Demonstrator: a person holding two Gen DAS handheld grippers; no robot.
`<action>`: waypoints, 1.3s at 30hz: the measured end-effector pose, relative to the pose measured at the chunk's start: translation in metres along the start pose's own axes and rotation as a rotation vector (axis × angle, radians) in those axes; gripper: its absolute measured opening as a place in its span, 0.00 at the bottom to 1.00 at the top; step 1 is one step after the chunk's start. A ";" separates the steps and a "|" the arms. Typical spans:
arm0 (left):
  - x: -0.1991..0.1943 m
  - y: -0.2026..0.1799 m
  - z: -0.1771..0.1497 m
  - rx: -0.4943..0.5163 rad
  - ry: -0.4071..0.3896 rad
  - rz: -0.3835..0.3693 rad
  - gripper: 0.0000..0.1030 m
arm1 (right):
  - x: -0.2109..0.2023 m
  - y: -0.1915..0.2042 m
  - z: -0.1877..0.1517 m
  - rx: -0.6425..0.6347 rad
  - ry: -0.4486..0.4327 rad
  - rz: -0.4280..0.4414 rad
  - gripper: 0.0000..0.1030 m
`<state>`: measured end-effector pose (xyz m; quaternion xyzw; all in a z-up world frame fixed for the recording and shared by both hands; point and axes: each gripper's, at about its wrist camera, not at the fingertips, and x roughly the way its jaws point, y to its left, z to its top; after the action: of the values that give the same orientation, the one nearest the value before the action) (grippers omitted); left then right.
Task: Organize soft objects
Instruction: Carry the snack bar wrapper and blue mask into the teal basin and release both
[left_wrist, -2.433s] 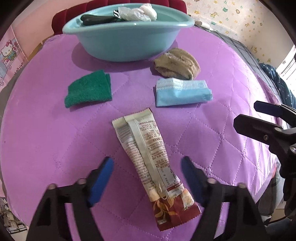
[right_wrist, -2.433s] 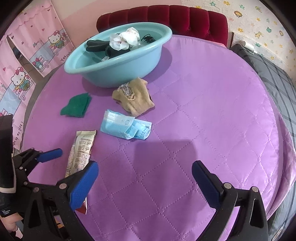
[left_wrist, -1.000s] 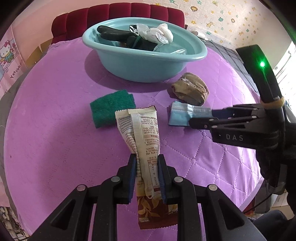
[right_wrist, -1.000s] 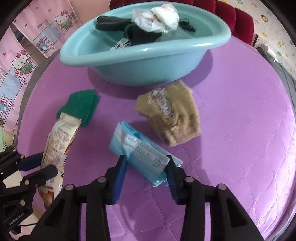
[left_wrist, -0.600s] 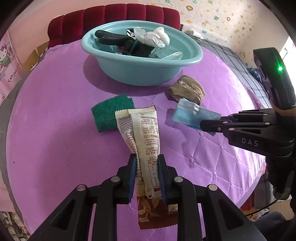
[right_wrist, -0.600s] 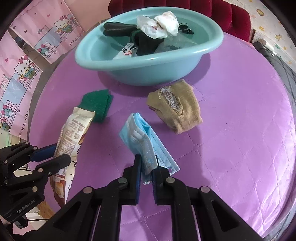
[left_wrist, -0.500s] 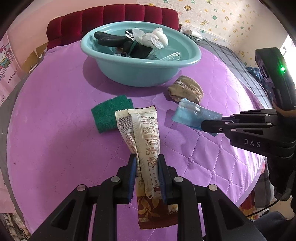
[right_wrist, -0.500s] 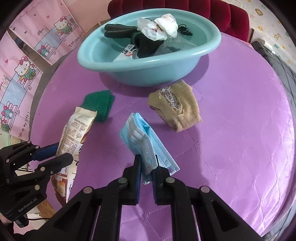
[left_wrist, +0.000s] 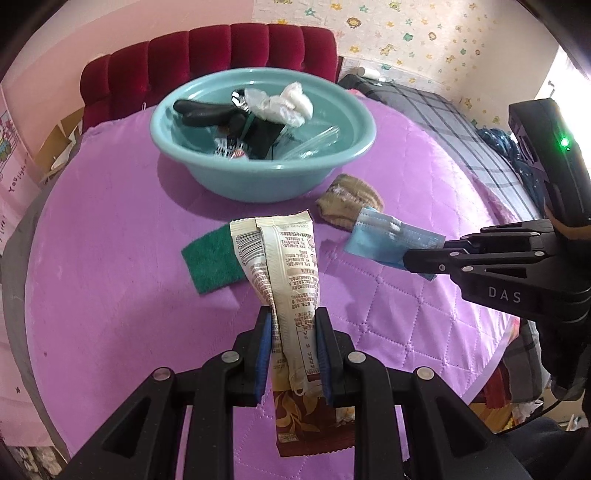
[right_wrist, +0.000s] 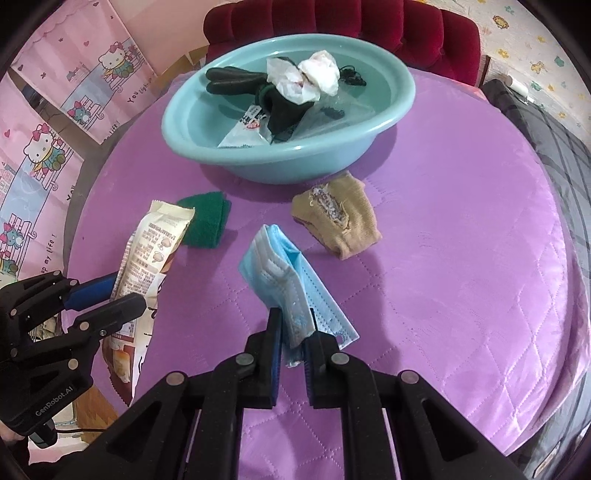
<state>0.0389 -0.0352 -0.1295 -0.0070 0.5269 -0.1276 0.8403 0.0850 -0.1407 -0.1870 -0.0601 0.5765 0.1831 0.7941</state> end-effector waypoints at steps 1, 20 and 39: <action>-0.003 -0.001 0.002 0.004 -0.003 -0.003 0.23 | -0.002 0.001 0.001 0.002 -0.001 -0.004 0.09; -0.043 0.000 0.043 0.056 -0.103 -0.011 0.23 | -0.061 0.011 0.027 0.016 -0.108 -0.029 0.09; -0.026 0.027 0.113 0.065 -0.148 0.005 0.23 | -0.077 -0.003 0.107 0.039 -0.204 -0.052 0.09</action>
<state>0.1340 -0.0175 -0.0607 0.0119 0.4588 -0.1417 0.8771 0.1612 -0.1279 -0.0800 -0.0406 0.4944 0.1563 0.8541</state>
